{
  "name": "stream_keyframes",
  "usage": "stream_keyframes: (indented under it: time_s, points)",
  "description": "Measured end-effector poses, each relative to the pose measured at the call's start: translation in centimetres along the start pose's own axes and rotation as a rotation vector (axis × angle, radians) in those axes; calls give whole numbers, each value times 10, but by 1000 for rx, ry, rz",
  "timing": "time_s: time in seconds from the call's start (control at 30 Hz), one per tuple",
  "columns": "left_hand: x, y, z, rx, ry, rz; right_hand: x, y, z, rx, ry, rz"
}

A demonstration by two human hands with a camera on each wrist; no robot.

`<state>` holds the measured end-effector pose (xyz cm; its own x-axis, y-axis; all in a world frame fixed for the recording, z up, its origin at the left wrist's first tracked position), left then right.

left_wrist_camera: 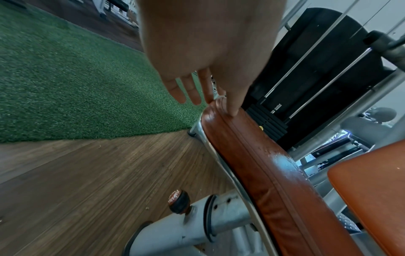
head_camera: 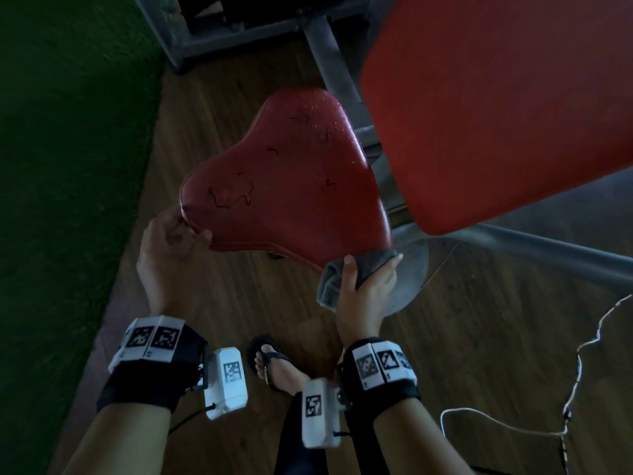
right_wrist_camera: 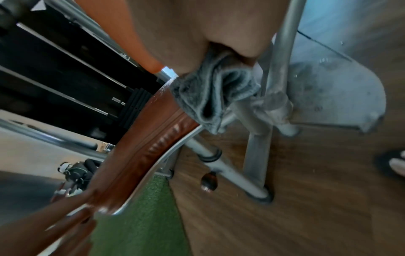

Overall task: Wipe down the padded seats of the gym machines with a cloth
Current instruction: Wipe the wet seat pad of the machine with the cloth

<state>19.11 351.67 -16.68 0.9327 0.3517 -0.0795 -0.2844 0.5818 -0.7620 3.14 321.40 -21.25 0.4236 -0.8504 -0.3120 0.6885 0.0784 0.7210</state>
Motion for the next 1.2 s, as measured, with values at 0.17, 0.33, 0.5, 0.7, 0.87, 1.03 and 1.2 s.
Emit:
stream_keyframes:
  time_s: [0.17,0.33,0.5,0.7,0.87,1.03,1.2]
  points:
    - [3,1,-1,34,69,-36,-4,-5,-8,46,2,-57]
    - [10,5,1,38,109,11,25,-2,9,53,-12,-13]
    - [13,3,0,38,96,47,1,1,3,101,-48,-40]
    - [9,-2,0,33,87,28,-9,-3,-4,95,0,-70]
    - [9,-5,-1,-5,98,39,24,-5,9,120,19,-61]
    - [7,-5,-1,-22,100,32,-5,-15,-8,218,26,-106]
    - [10,-5,1,8,111,12,6,-18,-4,216,23,-110]
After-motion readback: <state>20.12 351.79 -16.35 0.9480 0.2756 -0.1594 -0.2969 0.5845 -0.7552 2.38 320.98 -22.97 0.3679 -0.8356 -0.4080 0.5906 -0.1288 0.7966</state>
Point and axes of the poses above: each hand's wrist, its own x-axis towards the middle knuckle, its own z-axis out of the back of the hand, y = z × x, the point moved 9 cm from there along x, towards the middle knuckle, and after that the axes turned 9 degrees about -y, right-handed, at the moved point
